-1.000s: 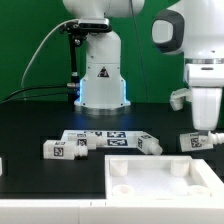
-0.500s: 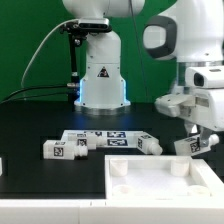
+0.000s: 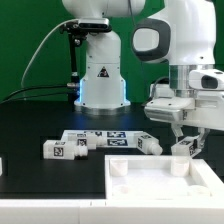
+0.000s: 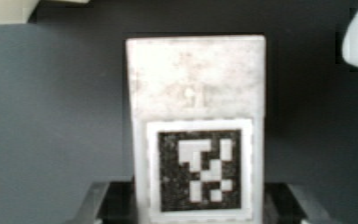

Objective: Assemble square table

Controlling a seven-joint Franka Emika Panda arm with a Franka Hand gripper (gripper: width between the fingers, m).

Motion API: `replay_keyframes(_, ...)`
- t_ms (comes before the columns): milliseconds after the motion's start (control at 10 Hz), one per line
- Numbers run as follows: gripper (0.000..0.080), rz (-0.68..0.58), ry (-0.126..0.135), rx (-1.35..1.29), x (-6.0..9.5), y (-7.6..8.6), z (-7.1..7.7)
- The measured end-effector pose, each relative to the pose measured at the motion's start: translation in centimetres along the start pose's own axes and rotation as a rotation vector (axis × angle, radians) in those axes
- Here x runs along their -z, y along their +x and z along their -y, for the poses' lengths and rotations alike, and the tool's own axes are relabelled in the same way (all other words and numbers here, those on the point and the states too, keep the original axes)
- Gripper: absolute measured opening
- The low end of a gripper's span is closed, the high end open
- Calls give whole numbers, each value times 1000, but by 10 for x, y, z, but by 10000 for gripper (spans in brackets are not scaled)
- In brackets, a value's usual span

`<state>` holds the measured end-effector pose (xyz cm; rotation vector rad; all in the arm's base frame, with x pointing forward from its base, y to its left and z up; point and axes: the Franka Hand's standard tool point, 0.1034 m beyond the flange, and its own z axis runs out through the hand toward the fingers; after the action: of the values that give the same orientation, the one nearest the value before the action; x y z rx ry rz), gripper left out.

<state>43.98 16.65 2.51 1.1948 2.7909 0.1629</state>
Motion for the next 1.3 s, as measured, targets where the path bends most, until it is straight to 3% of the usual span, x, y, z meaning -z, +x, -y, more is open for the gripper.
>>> replay_keyframes(100,285,-8,-49,90,1,11,-2)
replay_keyframes(200,285,-24,-74,136,1,22,5)
replay_keyframes(400,285,-52,-96,346,-2,35,25)
replay_keyframes(700,285,-41,-82,359,-4,14,34)
replay_keyframes(1000,285,-31,-63,327,-4,6,36)
replay_keyframes(1200,571,-19,-77,313,6,6,28)
replay_keyframes(1300,571,-3,-76,244,15,4,22)
